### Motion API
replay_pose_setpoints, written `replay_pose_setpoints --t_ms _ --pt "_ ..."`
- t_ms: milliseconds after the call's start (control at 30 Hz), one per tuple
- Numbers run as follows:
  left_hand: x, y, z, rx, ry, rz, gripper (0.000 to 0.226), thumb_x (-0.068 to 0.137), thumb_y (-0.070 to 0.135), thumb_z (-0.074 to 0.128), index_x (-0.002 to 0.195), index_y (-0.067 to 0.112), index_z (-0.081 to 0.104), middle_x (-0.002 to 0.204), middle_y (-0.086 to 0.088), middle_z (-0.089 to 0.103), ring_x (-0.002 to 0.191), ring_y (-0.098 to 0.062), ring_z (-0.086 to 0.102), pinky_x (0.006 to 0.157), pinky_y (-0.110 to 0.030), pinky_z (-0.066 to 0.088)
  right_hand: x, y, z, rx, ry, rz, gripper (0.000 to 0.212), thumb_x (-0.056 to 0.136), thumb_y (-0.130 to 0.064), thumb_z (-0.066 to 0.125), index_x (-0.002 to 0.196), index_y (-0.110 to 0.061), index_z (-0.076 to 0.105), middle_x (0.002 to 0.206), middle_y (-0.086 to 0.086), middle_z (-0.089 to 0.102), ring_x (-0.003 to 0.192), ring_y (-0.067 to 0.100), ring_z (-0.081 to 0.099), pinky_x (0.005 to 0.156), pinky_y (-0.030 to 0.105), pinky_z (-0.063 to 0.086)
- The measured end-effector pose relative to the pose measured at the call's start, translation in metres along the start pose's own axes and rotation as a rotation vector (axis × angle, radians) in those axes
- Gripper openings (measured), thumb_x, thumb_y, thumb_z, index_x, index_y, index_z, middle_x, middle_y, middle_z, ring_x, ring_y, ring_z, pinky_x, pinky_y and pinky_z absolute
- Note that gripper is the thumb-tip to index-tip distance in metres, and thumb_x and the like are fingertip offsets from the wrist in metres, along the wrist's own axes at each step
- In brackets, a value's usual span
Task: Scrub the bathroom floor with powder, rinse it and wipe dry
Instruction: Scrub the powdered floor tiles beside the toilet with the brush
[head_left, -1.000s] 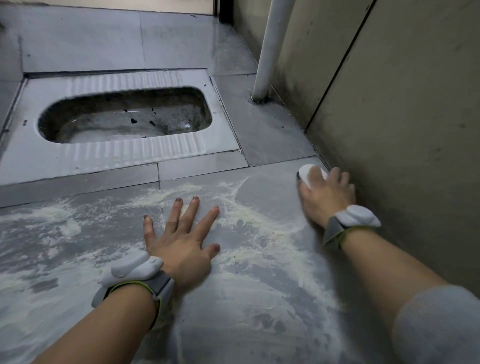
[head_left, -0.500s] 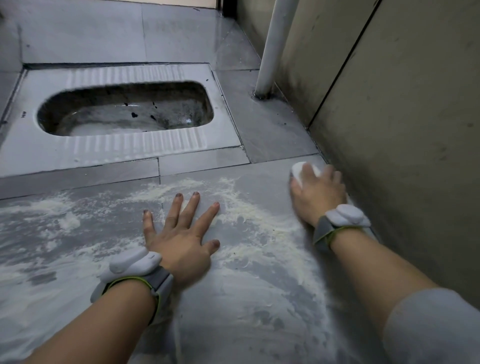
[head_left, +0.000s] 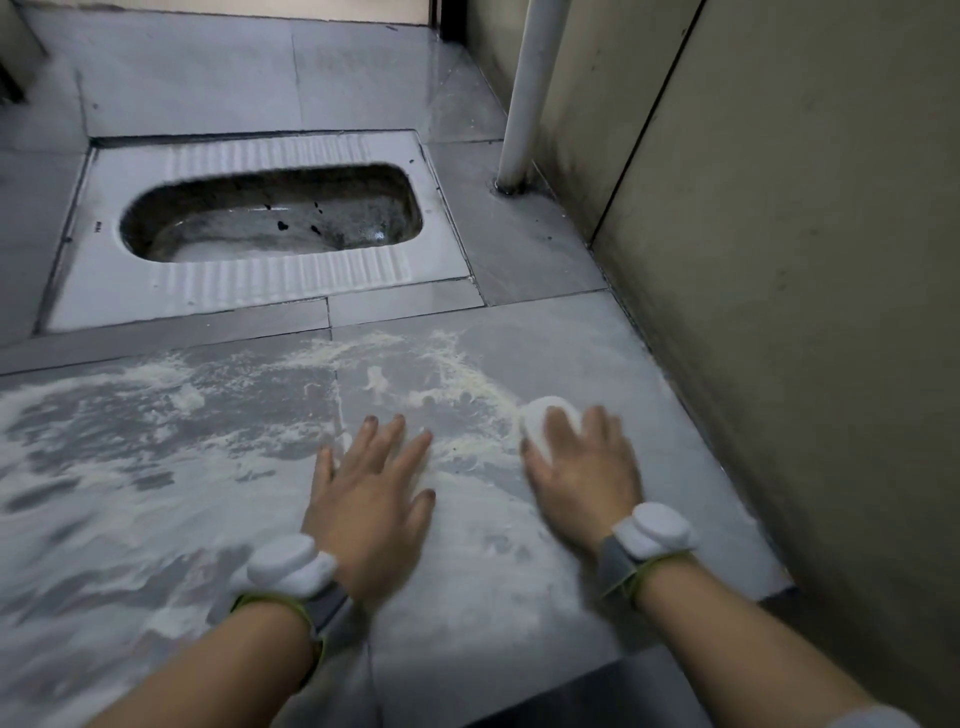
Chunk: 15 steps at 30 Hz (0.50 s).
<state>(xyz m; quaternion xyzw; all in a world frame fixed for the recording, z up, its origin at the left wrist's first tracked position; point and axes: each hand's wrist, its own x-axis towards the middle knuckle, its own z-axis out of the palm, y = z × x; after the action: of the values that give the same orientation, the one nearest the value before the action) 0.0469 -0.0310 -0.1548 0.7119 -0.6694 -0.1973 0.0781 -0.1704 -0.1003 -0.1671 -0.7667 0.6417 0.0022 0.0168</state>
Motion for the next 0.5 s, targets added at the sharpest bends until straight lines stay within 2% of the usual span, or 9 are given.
replay_pose_setpoints --t_ms 67,100,200,300,400,500 --pt "-0.023 -0.004 0.003 0.059 -0.059 -0.051 0.064 0.094 0.057 0.030 0.149 0.044 0.000 0.160 0.013 -0.010 0.147 -0.014 -0.015 0.118 -0.052 -0.002 -0.013 -0.012 -0.004 0.036 -0.058 -0.120 0.044 0.094 -0.056 0.035 0.124 -0.024 0.038 0.113 0.016 0.042 0.103 0.036 0.040 0.085 0.044 0.038" --pt "-0.033 -0.006 0.004 0.085 -0.088 -0.081 0.067 0.092 0.061 0.029 0.148 0.046 -0.005 0.159 0.013 -0.014 0.146 -0.016 -0.017 0.117 -0.055 -0.002 -0.014 -0.005 -0.007 0.049 -0.091 -0.122 0.045 0.094 -0.056 0.034 0.125 -0.024 0.036 0.116 0.015 0.041 0.106 0.036 0.039 0.088 0.044 0.037" --pt "-0.054 -0.011 0.002 0.148 -0.176 -0.128 0.080 0.084 0.073 0.033 0.143 0.051 -0.016 0.156 0.014 -0.025 0.144 -0.021 -0.024 0.110 -0.068 -0.001 -0.011 0.036 -0.013 0.065 -0.171 0.101 0.052 0.094 -0.058 0.033 0.131 -0.022 0.031 0.127 0.018 0.036 0.116 0.038 0.036 0.099 0.045 0.034" --pt "-0.058 -0.012 0.003 0.158 -0.250 -0.146 0.086 0.080 0.077 0.039 0.142 0.053 -0.016 0.156 0.014 -0.024 0.144 -0.023 -0.025 0.106 -0.074 0.002 -0.024 0.080 -0.007 0.078 -0.110 0.332 0.050 0.092 -0.057 0.039 0.123 -0.018 0.035 0.124 0.023 0.039 0.114 0.041 0.038 0.097 0.047 0.036" --pt "-0.051 -0.013 -0.003 0.146 -0.308 -0.160 0.086 0.079 0.076 0.044 0.142 0.055 -0.010 0.157 0.016 -0.022 0.145 -0.024 -0.022 0.104 -0.076 0.006 -0.050 0.089 -0.006 0.058 -0.043 0.375 0.046 0.092 -0.055 0.042 0.116 -0.016 0.037 0.117 0.023 0.042 0.105 0.040 0.041 0.089 0.047 0.038" --pt "-0.048 -0.013 -0.004 0.151 -0.316 -0.154 0.086 0.079 0.076 0.046 0.143 0.056 -0.008 0.158 0.016 -0.019 0.145 -0.024 -0.020 0.103 -0.077 0.009 -0.071 0.063 -0.005 0.029 -0.041 0.350 0.047 0.094 -0.056 0.036 0.119 -0.017 0.036 0.118 0.021 0.040 0.107 0.038 0.040 0.092 0.046 0.036"
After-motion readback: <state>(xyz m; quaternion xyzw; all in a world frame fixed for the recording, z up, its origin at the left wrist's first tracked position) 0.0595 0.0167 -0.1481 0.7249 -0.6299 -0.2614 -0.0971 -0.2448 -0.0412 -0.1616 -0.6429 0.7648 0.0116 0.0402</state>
